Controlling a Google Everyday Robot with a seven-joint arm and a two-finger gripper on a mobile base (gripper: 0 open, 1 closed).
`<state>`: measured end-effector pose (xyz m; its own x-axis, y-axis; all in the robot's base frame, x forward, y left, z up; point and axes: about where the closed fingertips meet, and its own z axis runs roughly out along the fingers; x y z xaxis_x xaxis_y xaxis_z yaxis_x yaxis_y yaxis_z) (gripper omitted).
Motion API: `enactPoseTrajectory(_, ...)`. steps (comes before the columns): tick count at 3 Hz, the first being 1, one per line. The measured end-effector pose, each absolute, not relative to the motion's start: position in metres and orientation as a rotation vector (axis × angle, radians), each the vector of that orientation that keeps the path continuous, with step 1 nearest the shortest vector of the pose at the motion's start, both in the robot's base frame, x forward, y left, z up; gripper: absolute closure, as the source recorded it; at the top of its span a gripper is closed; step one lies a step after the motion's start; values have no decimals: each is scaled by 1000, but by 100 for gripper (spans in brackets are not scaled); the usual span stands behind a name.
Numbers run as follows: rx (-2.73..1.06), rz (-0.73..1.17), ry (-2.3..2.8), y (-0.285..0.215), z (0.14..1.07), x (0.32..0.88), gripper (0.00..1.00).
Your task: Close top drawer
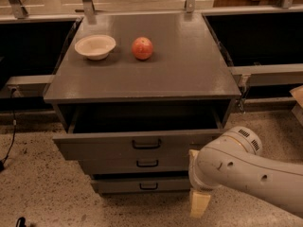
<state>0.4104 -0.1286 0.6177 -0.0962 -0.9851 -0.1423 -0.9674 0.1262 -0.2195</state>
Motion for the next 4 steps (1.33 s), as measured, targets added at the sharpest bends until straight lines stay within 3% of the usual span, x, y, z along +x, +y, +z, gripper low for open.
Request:
enactPoseTrajectory(1,-1911,-29,2122,-127,614,413,19)
enactPoseTrajectory(2,-1631,252,2051,-116,615,455,50)
enactPoseTrajectory(3,-1550,416,1934,-111,604,476,73)
enactPoseTrajectory(4,-1547,439,1838,-99,590,491,70)
